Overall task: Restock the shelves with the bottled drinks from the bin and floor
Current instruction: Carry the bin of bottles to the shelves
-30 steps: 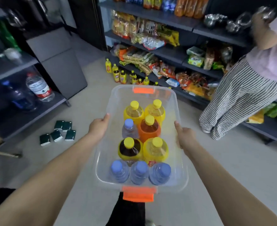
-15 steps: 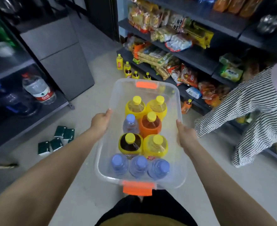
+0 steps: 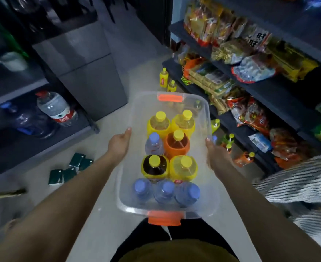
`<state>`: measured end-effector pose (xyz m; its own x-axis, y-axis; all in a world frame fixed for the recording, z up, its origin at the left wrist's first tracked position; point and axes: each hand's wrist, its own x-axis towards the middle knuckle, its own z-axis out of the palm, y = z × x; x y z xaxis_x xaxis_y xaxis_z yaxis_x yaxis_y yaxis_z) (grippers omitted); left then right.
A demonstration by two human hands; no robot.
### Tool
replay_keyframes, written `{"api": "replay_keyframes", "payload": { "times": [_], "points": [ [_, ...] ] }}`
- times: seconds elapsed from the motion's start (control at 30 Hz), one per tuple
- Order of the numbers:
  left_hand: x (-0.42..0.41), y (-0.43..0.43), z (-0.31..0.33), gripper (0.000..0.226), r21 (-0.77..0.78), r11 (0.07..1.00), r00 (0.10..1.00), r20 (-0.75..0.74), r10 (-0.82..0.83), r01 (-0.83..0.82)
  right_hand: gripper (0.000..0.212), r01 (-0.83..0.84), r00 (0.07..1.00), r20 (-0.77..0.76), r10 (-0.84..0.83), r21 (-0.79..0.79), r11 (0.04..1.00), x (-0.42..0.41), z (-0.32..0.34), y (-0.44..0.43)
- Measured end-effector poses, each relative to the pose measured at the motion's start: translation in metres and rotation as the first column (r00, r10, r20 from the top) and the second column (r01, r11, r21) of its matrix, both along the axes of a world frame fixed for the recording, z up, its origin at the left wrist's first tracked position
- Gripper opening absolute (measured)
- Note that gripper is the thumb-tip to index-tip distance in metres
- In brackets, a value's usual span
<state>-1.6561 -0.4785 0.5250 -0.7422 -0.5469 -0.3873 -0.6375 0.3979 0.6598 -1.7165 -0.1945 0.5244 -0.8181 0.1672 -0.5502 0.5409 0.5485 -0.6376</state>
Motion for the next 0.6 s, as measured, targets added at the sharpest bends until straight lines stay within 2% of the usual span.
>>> {"api": "replay_keyframes", "payload": {
  "times": [0.1,0.2,0.23,0.33,0.6],
  "points": [
    [-0.042,-0.01,-0.007,0.057,0.036,0.995,0.996,0.007,0.091,-0.091,0.044,-0.009,1.0,0.004,0.009,-0.089,0.996,-0.06,-0.007,-0.016],
    [-0.079,-0.024,-0.015,0.059,0.047,0.989,0.99,0.022,0.137,-0.138,0.037,-0.118,0.993,-0.01,0.118,-0.045,0.992,-0.115,-0.012,-0.035],
    [-0.089,-0.029,-0.018,0.059,0.055,0.984,0.986,0.022,0.166,-0.167,0.038,-0.158,0.988,-0.002,0.158,-0.023,0.987,-0.132,-0.012,-0.043],
    [-0.12,-0.049,-0.031,0.059,0.065,0.969,0.971,0.037,0.238,-0.24,0.059,-0.247,0.969,-0.012,0.247,0.009,0.969,-0.183,-0.019,-0.069],
    [-0.2,-0.124,-0.087,0.061,0.089,0.915,0.917,0.108,0.384,-0.394,0.074,-0.435,0.9,0.057,0.431,0.092,0.896,-0.299,-0.068,-0.168]
  ]
}}
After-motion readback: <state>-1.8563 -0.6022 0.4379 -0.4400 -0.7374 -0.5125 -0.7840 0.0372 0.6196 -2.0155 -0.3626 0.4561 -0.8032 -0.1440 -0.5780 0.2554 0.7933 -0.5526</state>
